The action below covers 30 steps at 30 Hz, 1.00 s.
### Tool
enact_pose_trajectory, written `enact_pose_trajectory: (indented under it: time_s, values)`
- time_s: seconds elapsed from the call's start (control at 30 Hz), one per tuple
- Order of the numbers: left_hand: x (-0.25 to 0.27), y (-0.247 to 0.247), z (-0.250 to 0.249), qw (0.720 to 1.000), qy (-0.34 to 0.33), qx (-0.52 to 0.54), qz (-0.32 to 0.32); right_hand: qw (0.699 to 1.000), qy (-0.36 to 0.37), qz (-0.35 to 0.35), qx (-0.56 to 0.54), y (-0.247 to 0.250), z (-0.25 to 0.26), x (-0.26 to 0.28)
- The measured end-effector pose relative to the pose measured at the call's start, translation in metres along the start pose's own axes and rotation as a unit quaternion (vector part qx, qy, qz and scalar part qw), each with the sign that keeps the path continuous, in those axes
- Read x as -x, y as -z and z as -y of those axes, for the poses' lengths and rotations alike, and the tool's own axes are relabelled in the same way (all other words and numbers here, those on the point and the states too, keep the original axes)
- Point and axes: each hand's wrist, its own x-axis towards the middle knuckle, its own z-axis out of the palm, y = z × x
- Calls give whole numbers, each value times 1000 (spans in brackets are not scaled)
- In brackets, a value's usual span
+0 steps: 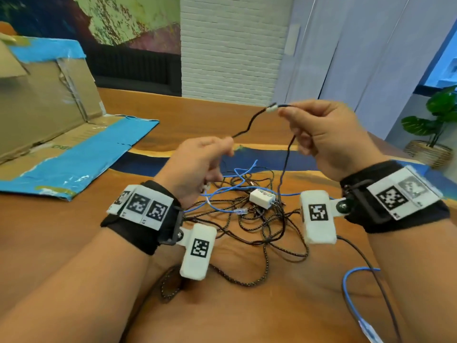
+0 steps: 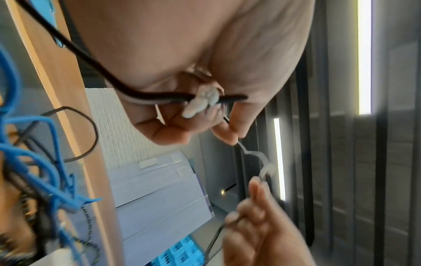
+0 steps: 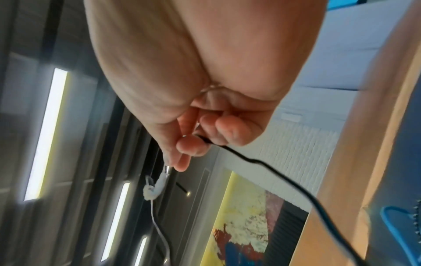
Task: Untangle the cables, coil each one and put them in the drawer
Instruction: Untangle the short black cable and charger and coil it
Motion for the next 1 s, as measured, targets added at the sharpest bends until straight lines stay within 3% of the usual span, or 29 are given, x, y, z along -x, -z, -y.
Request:
enact_pose_trajectory:
  time_s: [0.13, 0.27, 0.33, 0.4, 0.47, 0.53, 0.6, 0.67, 0.73, 0.87, 1.0]
  values:
    - [-5, 16, -11, 993, 7, 87, -80, 997, -59, -33, 41, 8, -30, 10]
    - [-3, 18, -6, 997, 31, 33, -55, 989, -100, -86, 73, 10, -49, 13]
    - [0, 15, -6, 998, 52, 4, -30, 977, -93, -124, 145, 20, -47, 10]
    - [3, 10, -7, 997, 65, -31, 10, 958, -76, -96, 260, 29, -38, 9]
    - [4, 7, -7, 994, 56, -90, 28, 926, -52, -10, 374, 25, -24, 11]
    - [4, 5, -6, 991, 35, -123, 31, 906, 5, 56, 421, 6, -9, 17]
    - [4, 3, -5, 991, 15, -128, 34, 909, 41, 119, 397, -23, -4, 23]
    - [4, 1, -5, 991, 8, -132, 27, 927, 18, 198, 318, -49, -9, 27]
    - [3, 2, -8, 992, 21, -125, 22, 947, -15, 229, 226, -64, -21, 28]
    - [2, 14, -14, 986, 65, -150, 14, 995, -32, 78, 60, -40, -34, 13]
    - [0, 25, -15, 963, 33, -264, -39, 999, -36, 0, 12, -6, -42, 4]
